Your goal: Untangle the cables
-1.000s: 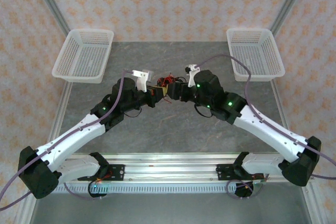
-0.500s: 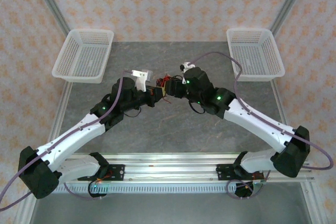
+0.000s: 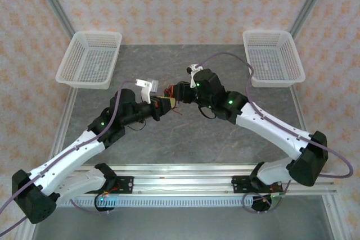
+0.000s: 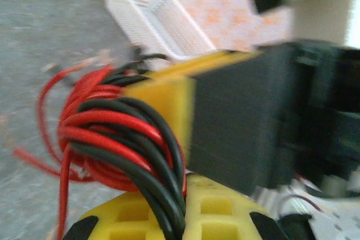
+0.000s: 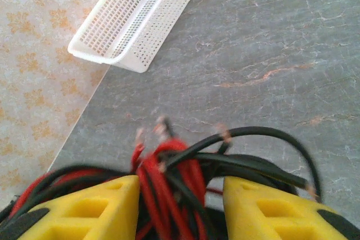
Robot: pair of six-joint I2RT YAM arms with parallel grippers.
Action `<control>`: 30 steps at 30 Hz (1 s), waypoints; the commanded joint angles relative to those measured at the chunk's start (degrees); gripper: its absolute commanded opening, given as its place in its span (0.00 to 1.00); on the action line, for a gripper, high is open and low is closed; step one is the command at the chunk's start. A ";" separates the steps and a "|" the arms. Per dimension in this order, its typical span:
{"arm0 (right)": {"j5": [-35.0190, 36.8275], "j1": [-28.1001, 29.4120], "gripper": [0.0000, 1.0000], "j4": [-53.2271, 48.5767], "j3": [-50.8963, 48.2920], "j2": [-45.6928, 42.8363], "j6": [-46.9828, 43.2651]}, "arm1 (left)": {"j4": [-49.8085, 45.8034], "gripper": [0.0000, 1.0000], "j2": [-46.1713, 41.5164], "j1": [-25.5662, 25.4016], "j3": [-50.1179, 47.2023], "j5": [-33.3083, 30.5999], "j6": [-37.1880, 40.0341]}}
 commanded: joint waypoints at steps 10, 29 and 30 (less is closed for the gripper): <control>-6.74 -3.67 0.39 1.01 -4.74 -3.25 -4.07 | 9.64 0.00 -4.27 -1.74 1.20 7.06 1.28; -3.87 -3.67 0.05 2.83 -15.53 -9.40 -0.03 | 3.26 0.00 -5.12 -1.70 4.07 -3.74 3.14; -2.13 -3.67 0.04 2.52 -15.95 -9.61 0.39 | 2.90 0.00 -5.48 -1.74 4.20 -4.57 3.15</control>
